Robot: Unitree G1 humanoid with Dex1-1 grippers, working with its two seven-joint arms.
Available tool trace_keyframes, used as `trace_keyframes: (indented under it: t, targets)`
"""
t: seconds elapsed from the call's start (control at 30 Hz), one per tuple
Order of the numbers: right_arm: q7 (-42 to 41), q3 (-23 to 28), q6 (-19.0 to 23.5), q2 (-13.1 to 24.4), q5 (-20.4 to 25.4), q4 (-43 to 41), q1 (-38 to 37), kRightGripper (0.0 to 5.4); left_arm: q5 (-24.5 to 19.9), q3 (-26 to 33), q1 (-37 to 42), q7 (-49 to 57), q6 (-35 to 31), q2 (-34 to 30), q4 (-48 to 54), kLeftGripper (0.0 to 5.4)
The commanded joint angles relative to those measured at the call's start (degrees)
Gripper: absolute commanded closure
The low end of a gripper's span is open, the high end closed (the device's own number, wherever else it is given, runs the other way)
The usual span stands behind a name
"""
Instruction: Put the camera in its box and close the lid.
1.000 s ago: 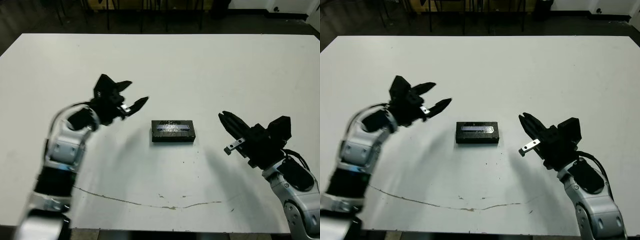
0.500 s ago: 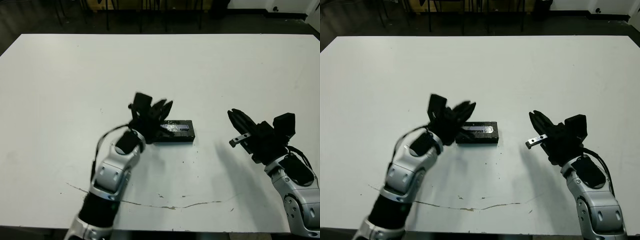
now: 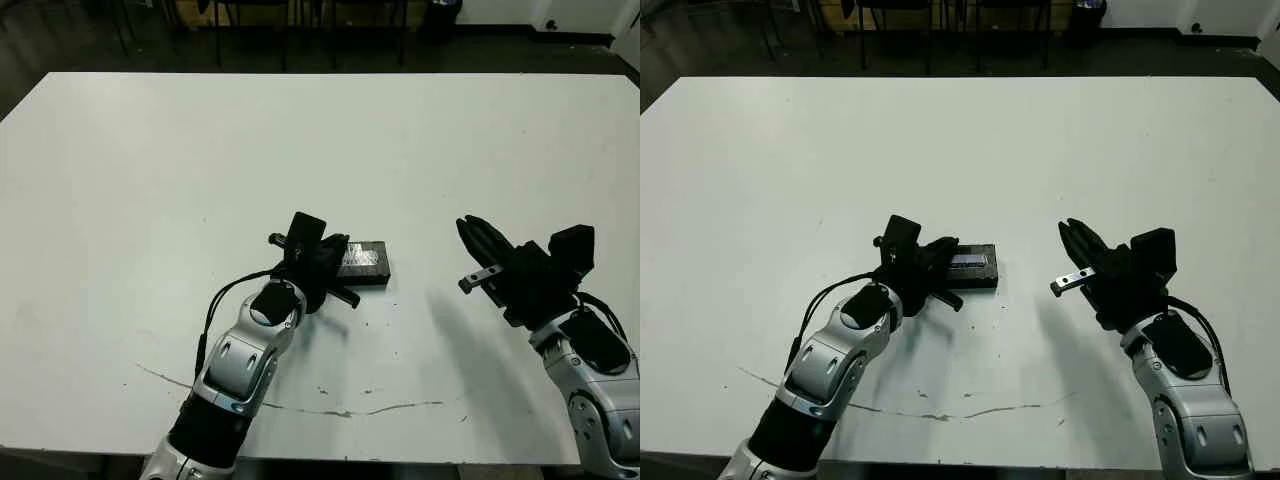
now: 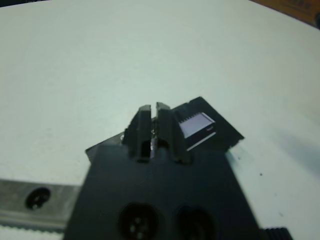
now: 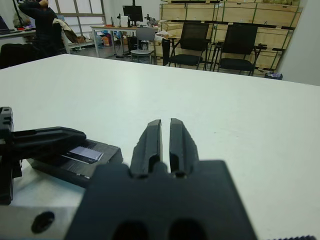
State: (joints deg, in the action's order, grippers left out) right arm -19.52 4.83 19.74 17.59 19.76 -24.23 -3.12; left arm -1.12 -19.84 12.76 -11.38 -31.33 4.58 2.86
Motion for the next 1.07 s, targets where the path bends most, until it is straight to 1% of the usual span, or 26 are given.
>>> trace_keyframes:
  t: [0.03, 0.13, 0.23, 0.33, 0.37, 0.43, 0.53, 0.57, 0.7, 0.77, 0.83, 0.93, 1.07]
  targets:
    - [0.3, -0.3, 1.5, 0.0, -0.1, -0.1, -0.8, 5.4, 0.1, -0.6, -3.9, -1.3, -4.7, -2.4, -2.5, 5.39]
    - [0.2, -0.4, 1.2, 0.0, -0.3, 0.0, -0.8, 5.4, -1.3, 0.7, -3.7, -1.7, -3.8, -1.9, 0.8, 5.39]
    - [0.0, -0.6, 0.5, -0.3, -0.4, 0.4, -0.6, 5.4, -3.6, 3.0, -2.4, -2.7, -3.2, -1.6, 3.9, 5.39]
    - [0.9, -0.9, 1.8, -0.7, -0.2, -0.8, -0.6, 5.4, -6.2, 6.5, 0.0, -2.2, -7.6, -1.4, 8.4, 5.39]
    - [0.8, -0.9, 1.6, -0.8, 0.0, -0.8, -0.6, 5.4, -7.4, 7.9, 0.8, -2.5, -8.8, -1.6, 9.6, 5.39]
    - [0.8, -1.2, 1.2, -1.1, -0.1, -0.9, -0.6, 5.4, -8.9, 10.1, 1.8, -3.7, -9.4, -3.1, 11.7, 5.39]
    - [1.9, -1.8, 1.4, -1.5, -1.3, -1.7, -0.7, 5.4, -10.3, 12.9, 1.1, -5.4, -6.2, -6.0, 14.7, 5.39]
    - [2.1, -2.0, 1.3, -1.7, -1.4, -1.8, -0.6, 5.4, -10.4, 13.6, 0.6, -5.9, -4.4, -6.9, 15.4, 5.39]
    - [2.6, -2.7, 0.2, -2.5, -2.3, -1.3, 0.1, 5.4, -8.6, 16.2, -3.1, -8.3, 7.9, -12.1, 17.9, 5.39]
    - [2.8, -3.1, -0.7, -2.9, -3.1, -0.6, 0.8, 5.4, -5.0, 17.3, -5.8, -7.6, 19.9, -13.9, 16.0, 5.39]
    - [2.8, -3.3, -0.9, -3.4, -3.0, 0.1, 1.4, 5.4, -2.5, 18.7, -7.8, -6.1, 28.9, -14.5, 12.9, 5.39]
    - [2.4, -3.5, -2.0, -4.1, -3.0, 1.5, 2.1, 5.4, -1.6, 20.8, -9.6, -3.3, 36.2, -13.7, 8.6, 5.39]
    - [2.2, -4.0, -3.3, -4.5, -3.5, 3.0, 2.6, 5.4, -1.7, 22.6, -10.9, -0.5, 40.9, -12.8, 4.7, 5.39]
